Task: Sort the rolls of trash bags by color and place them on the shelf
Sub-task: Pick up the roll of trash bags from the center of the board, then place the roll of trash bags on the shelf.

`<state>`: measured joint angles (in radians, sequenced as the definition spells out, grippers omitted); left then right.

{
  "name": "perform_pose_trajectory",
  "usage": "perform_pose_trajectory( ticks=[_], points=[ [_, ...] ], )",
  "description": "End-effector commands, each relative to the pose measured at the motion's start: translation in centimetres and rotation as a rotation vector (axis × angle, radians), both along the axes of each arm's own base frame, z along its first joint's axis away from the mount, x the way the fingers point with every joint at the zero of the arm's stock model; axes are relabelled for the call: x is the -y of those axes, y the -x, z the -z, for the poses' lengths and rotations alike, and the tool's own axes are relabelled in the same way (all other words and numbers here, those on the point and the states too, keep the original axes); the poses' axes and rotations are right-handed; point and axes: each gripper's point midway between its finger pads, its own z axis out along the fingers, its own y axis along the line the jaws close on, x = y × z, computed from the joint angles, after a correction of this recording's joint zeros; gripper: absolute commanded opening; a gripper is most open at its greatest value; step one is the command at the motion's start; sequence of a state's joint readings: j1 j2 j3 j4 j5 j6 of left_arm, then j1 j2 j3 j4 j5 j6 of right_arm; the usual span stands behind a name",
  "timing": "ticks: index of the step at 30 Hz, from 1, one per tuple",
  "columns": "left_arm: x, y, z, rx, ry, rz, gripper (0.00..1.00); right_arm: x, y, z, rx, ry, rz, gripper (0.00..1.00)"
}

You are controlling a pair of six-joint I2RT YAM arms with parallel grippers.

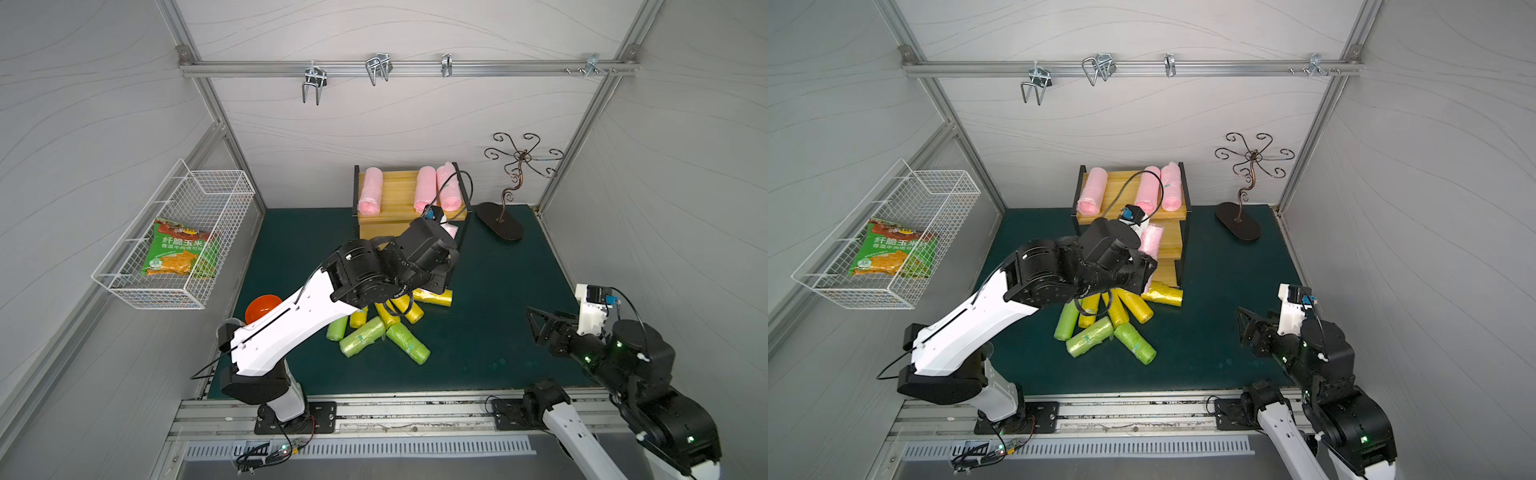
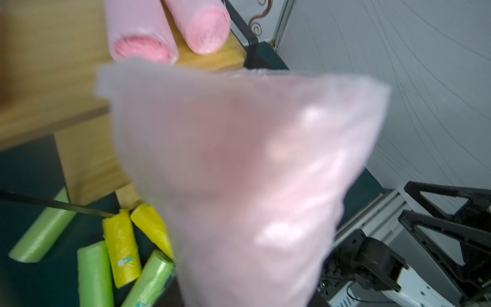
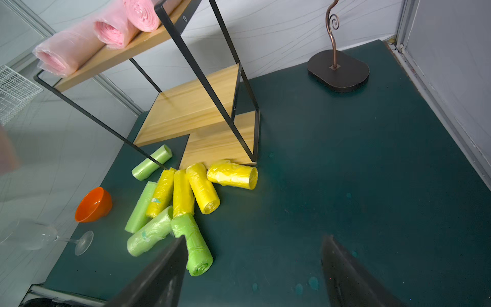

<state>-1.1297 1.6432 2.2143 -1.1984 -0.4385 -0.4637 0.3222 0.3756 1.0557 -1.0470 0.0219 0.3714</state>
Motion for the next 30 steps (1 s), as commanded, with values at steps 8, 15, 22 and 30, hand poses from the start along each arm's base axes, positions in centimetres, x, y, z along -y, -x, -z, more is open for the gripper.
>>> perform_pose_trajectory(
  ticks=[8,15,22,30],
  points=[
    [-5.5,-8.8,-4.5,0.163,-0.043,-0.147,0.00,-0.7,-0.4,2.2,-0.054,0.017,-0.033,0.83],
    [-6.8,-13.9,-1.3,0.043,-0.018,-0.207,0.00,-1.0,-0.6,2.7,-0.068,0.020,-0.050,0.83],
    [-5.7,-16.5,0.8,0.029,-0.037,-0.216,0.00,-1.1,-0.5,2.9,-0.068,0.020,-0.058,0.83],
    [-6.0,-18.4,-0.6,0.086,0.007,-0.241,0.00,-1.3,-0.4,2.9,-0.067,0.017,-0.071,0.84]
  ],
)
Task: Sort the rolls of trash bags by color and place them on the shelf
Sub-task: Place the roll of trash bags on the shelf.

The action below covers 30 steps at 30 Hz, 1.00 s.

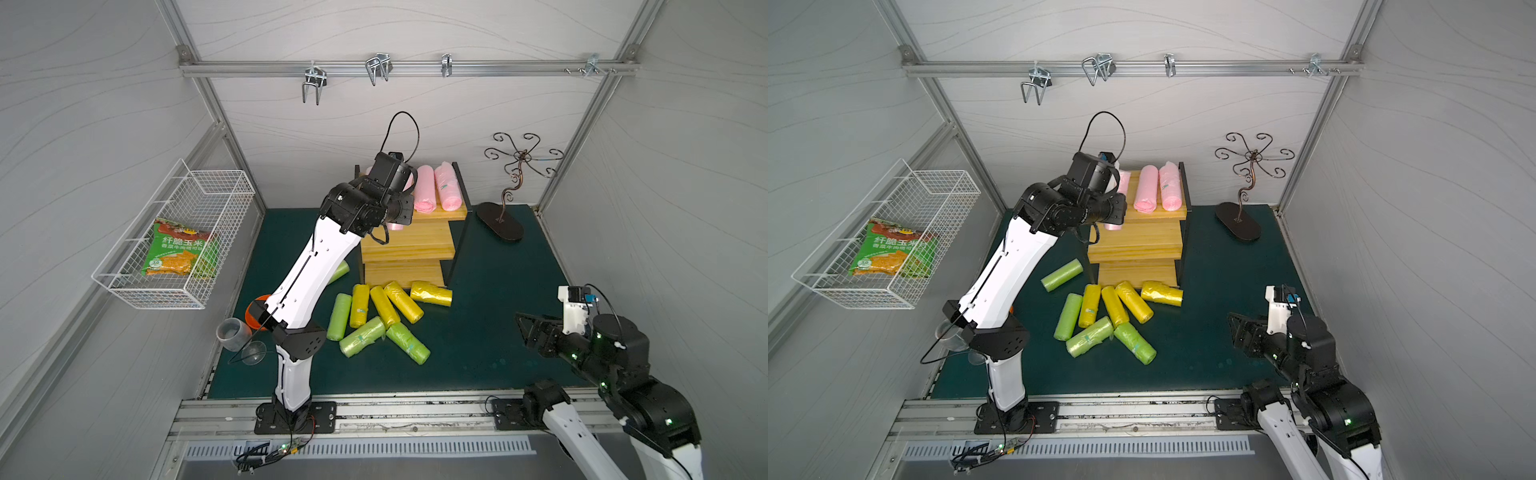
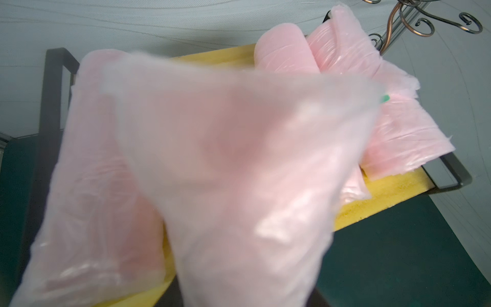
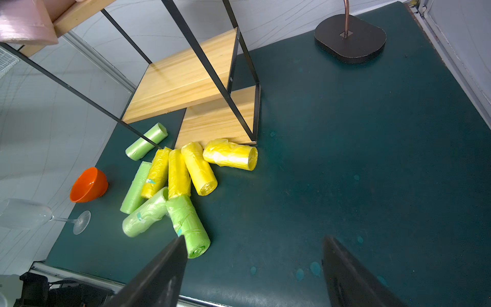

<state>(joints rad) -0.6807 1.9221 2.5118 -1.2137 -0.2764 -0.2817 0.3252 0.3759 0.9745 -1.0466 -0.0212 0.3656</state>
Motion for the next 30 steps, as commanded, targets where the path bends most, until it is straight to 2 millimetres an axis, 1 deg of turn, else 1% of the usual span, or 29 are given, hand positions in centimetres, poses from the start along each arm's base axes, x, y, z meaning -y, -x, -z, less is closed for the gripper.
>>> perform_pose_trajectory(
  ticks=[1,4,7,11,16,20,25,30],
  points=[
    [0.4,-2.6,-2.9,0.129,0.066,-0.024,0.00,-0.4,-0.1,-0.1,0.015,0.005,-0.029,0.84],
    [0.5,-2.6,-4.5,0.175,0.105,-0.023,0.00,-0.5,-0.1,0.0,0.013,0.005,-0.033,0.84],
    [0.6,-2.6,-5.6,0.204,0.126,-0.014,0.00,-0.5,-0.1,0.0,0.013,0.005,-0.037,0.84],
    [0.4,-2.9,-5.9,0.221,0.106,-0.018,0.00,-0.7,-0.1,0.1,0.009,0.004,-0.044,0.84],
    [-0.1,-3.7,-6.1,0.231,0.104,-0.029,0.00,-0.8,-0.1,0.1,0.005,0.007,-0.055,0.84],
    [-0.4,-4.3,-5.2,0.202,0.113,-0.034,0.00,-0.9,-0.1,0.2,0.002,0.007,-0.056,0.84],
    [0.0,-4.6,-3.3,0.151,0.089,-0.024,0.00,-1.0,-0.2,0.3,-0.006,0.008,-0.059,0.84],
    [0.6,-5.3,-1.9,0.133,0.063,-0.012,0.00,-0.9,0.0,0.3,-0.002,0.009,-0.061,0.85]
  ],
)
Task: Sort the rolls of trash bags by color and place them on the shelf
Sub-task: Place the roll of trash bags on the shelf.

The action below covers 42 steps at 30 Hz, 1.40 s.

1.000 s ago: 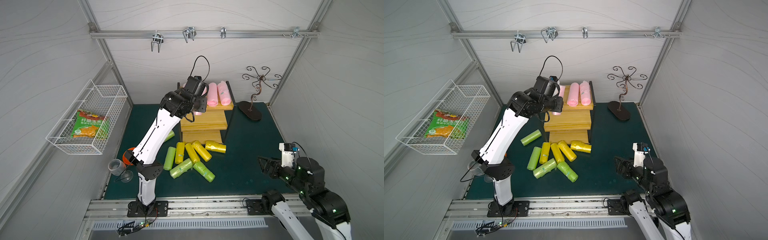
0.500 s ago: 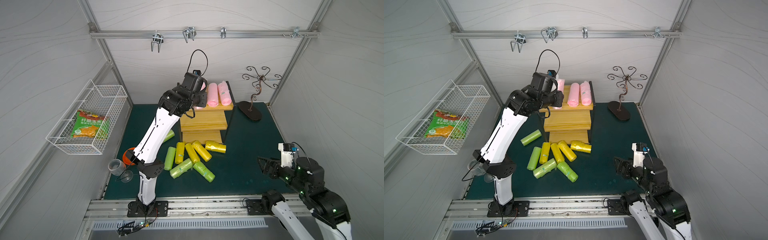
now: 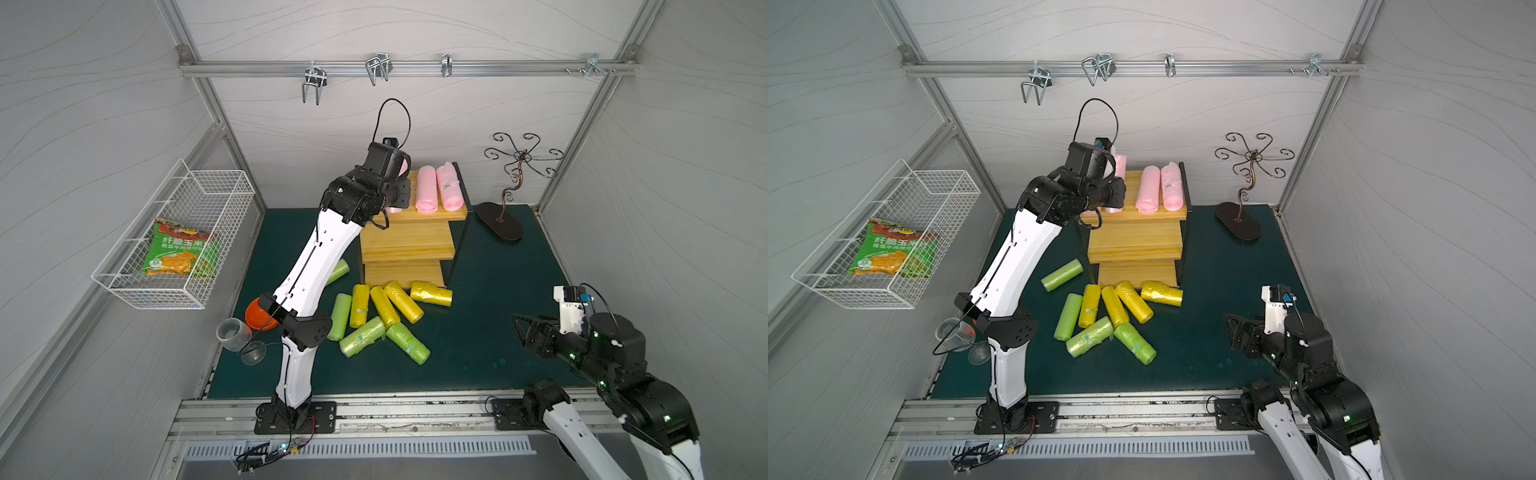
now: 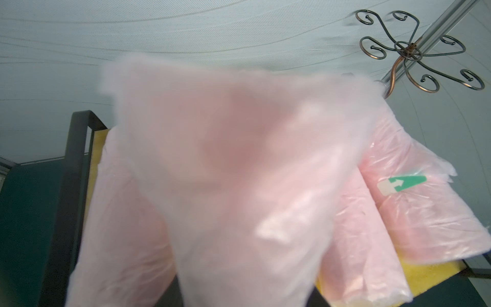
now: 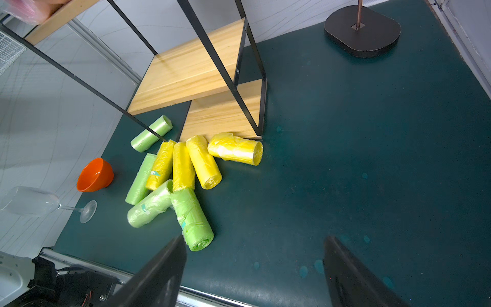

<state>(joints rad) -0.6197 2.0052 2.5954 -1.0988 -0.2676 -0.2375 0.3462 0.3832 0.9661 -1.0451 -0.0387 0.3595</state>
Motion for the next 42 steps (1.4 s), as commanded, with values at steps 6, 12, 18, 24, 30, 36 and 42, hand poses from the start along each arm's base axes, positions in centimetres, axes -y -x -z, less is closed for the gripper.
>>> perform_pose_trajectory(
  ticks=[6,12,18,24,30,36,42],
  points=[
    [0.3,-1.7,-0.1,0.038,0.012,-0.009,0.19,-0.4,0.0,-0.2,0.020,0.003,-0.030,0.87],
    [0.3,-2.2,0.6,0.033,0.001,-0.024,0.54,-0.4,0.1,-0.2,0.020,0.002,-0.032,0.87],
    [0.4,-2.6,1.4,0.021,-0.013,-0.033,0.71,-0.5,0.1,-0.2,0.022,0.001,-0.036,0.88],
    [0.5,-2.8,1.8,0.016,-0.016,-0.035,0.67,-0.4,0.1,-0.2,0.024,0.002,-0.035,0.88],
    [0.4,-2.7,1.7,0.017,-0.010,-0.040,0.60,-0.5,0.1,-0.2,0.025,0.001,-0.037,0.89],
    [0.0,-2.0,1.1,0.012,0.025,-0.058,0.64,-0.5,0.1,-0.2,0.025,0.000,-0.037,0.90],
    [-0.4,-1.1,-1.7,0.080,0.065,-0.041,0.75,-0.5,-0.2,0.1,0.008,0.008,-0.035,0.90]
  ],
)
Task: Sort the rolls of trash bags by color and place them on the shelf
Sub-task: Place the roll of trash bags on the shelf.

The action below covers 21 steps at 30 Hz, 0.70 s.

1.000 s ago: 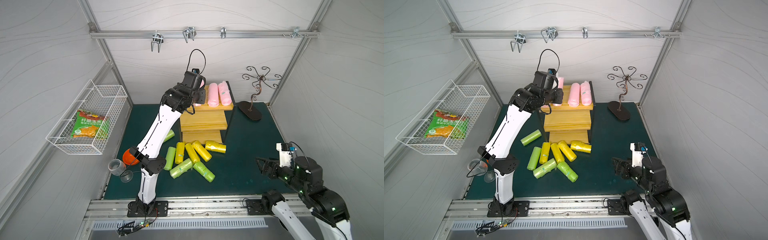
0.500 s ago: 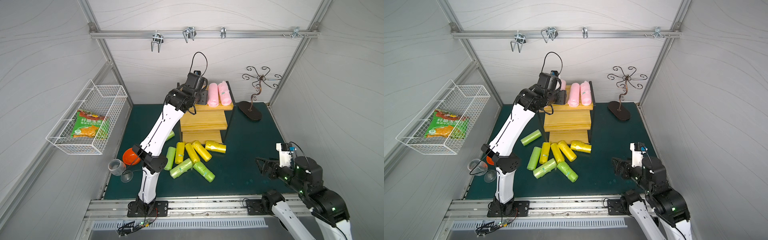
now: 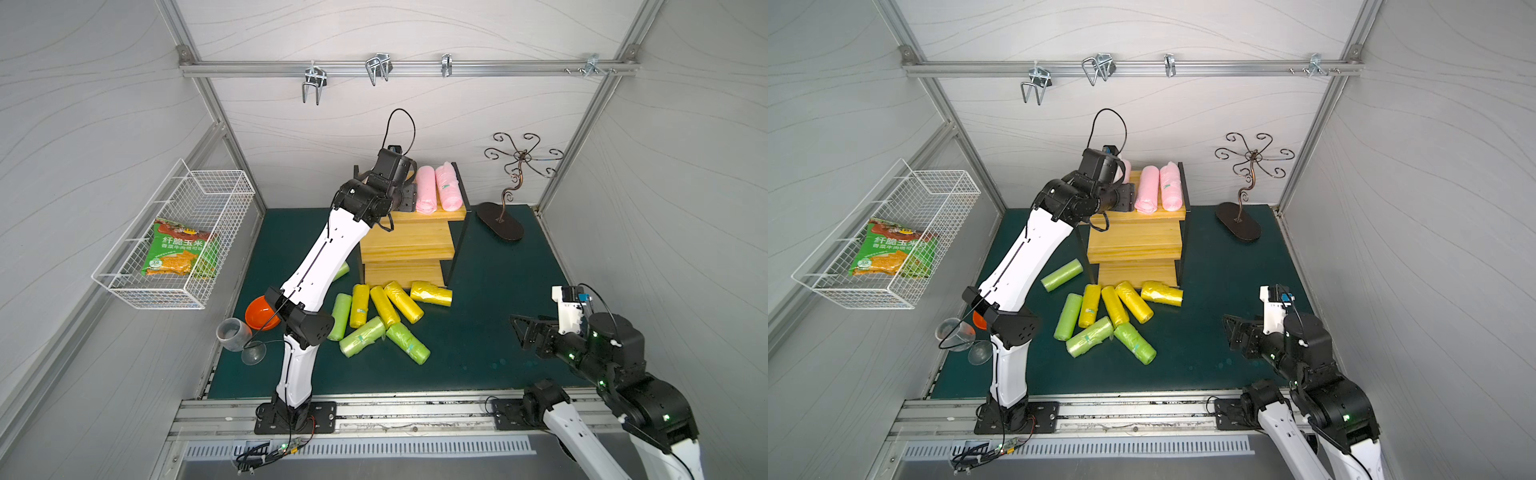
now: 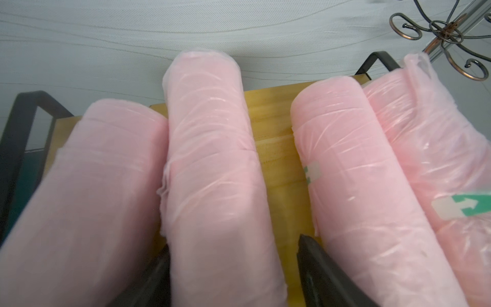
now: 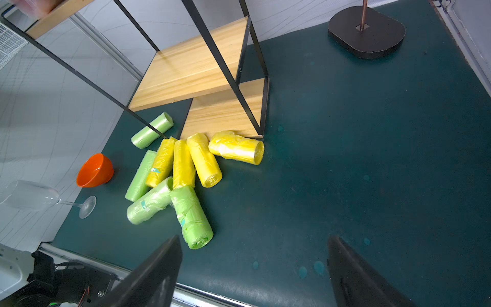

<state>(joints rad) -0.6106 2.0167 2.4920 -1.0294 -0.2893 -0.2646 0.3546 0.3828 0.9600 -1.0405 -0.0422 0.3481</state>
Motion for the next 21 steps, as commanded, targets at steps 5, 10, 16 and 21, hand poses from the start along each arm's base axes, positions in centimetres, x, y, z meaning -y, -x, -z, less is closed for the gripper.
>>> perform_pose_trajectory(
  ticks=[5,10,16,21],
  points=[
    [-0.3,1.7,-7.8,0.186,0.132,0.054,0.77,-0.7,-0.4,0.2,-0.016,0.005,-0.034,0.90],
    [0.3,4.1,-11.2,0.279,0.162,0.119,0.79,-1.9,-0.8,0.6,-0.067,0.009,-0.095,0.92],
    [-0.9,8.8,-15.4,0.415,0.157,0.144,0.97,-4.8,-2.1,1.5,-0.181,0.019,-0.244,0.93],
    [-5.4,13.2,-17.0,0.476,0.244,0.087,0.99,-7.3,-3.5,1.4,-0.242,-0.017,-0.355,0.92]
  ],
)
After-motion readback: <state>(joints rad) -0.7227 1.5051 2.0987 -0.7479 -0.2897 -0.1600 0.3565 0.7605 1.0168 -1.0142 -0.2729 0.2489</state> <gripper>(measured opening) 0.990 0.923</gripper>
